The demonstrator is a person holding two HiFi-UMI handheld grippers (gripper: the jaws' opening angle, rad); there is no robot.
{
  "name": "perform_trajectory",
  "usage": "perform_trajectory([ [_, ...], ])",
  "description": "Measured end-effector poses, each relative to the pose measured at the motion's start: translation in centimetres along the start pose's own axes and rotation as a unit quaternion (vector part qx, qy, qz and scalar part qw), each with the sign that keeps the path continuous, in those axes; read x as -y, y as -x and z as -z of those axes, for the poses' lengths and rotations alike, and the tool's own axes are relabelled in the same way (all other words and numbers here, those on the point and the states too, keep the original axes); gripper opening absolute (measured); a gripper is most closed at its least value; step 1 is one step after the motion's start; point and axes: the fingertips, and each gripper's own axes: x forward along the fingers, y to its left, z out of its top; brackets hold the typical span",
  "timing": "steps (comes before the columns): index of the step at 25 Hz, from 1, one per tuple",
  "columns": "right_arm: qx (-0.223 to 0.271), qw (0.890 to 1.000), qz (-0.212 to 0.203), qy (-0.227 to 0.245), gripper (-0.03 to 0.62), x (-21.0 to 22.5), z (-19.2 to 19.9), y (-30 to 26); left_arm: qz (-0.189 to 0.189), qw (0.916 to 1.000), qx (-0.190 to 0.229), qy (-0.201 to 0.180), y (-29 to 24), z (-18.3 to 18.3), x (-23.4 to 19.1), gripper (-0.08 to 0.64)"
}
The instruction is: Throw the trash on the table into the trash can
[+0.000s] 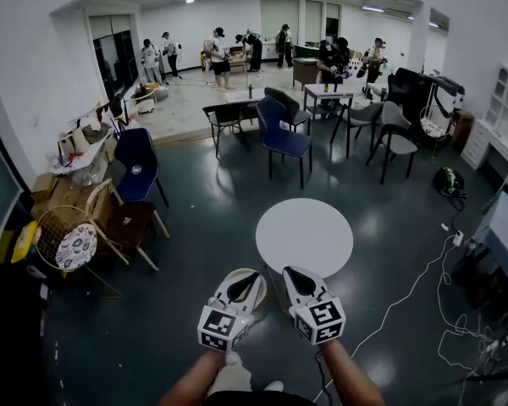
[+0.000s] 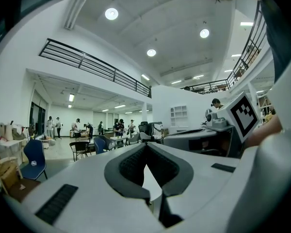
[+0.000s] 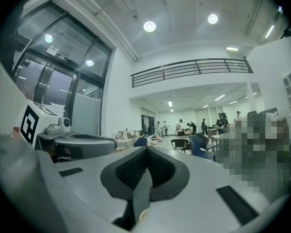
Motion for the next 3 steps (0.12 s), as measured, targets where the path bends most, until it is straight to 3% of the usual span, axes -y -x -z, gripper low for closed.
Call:
perform_trajectory([
  [3,0.000,1.000,0.000,0.004,0.018,-0.49,0.29,0.43,-0.003,1.0000,0.002,0.000,0.64,0.04,0.10,0.015],
])
